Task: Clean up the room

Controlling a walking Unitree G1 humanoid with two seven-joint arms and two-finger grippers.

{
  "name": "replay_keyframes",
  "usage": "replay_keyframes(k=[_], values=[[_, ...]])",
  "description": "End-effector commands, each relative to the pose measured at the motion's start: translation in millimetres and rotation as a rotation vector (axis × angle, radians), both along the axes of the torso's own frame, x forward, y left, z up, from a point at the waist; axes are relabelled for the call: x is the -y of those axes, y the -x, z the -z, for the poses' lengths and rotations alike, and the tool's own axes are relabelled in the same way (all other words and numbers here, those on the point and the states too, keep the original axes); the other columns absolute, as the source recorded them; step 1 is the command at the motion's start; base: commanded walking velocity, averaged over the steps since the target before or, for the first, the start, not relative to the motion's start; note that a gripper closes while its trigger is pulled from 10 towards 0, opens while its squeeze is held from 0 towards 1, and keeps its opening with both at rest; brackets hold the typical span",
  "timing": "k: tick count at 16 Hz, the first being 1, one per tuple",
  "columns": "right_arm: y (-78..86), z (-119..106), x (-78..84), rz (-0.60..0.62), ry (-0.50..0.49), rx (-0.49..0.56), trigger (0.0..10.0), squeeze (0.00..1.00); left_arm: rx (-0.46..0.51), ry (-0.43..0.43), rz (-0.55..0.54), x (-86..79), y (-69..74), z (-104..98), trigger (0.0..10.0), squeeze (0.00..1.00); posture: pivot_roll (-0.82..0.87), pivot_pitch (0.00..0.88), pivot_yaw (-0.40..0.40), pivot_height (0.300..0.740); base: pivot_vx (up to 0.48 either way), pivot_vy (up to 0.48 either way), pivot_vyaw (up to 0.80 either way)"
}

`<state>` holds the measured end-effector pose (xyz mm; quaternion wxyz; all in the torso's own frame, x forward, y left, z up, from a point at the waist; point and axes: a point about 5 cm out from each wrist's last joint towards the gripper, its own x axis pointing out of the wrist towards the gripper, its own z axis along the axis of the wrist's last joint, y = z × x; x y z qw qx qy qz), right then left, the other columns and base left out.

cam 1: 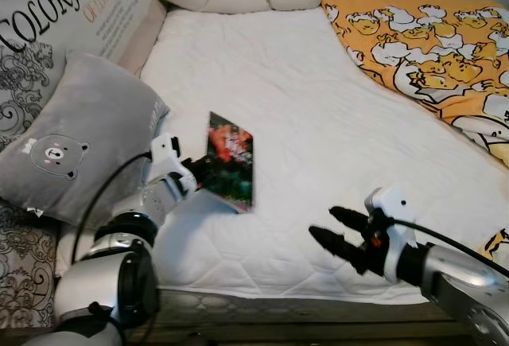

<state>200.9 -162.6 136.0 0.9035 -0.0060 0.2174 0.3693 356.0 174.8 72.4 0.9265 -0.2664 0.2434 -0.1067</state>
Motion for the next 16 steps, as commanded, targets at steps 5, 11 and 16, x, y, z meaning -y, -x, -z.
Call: replay_keyframes(k=[5, 11, 16], values=[[6.0, -4, -0.5, -0.067, 0.058, -0.016, 10.0, 0.00, -0.070, -0.306, 0.010, -23.4, 9.2, 15, 10.0, 0.00, -0.30, 0.112, 0.001, 0.740, 0.000, 0.000, 0.00], [6.9, -3, -0.7, -0.067, 0.070, -0.019, 10.0, 0.00, -0.075, -0.409, 0.021, -30.6, 9.3, 14, 10.0, 1.00, -0.31, 0.102, 0.015, 0.740, 0.000, 0.000, 0.00], [-0.4, -3, 4.5, -0.028, 0.061, 0.003, 10.0, 0.00, -0.062, -0.474, -0.072, -50.5, 7.4, 7, 10.0, 1.00, -0.28, 0.050, 0.035, 0.740, 0.000, 0.000, 0.00]])
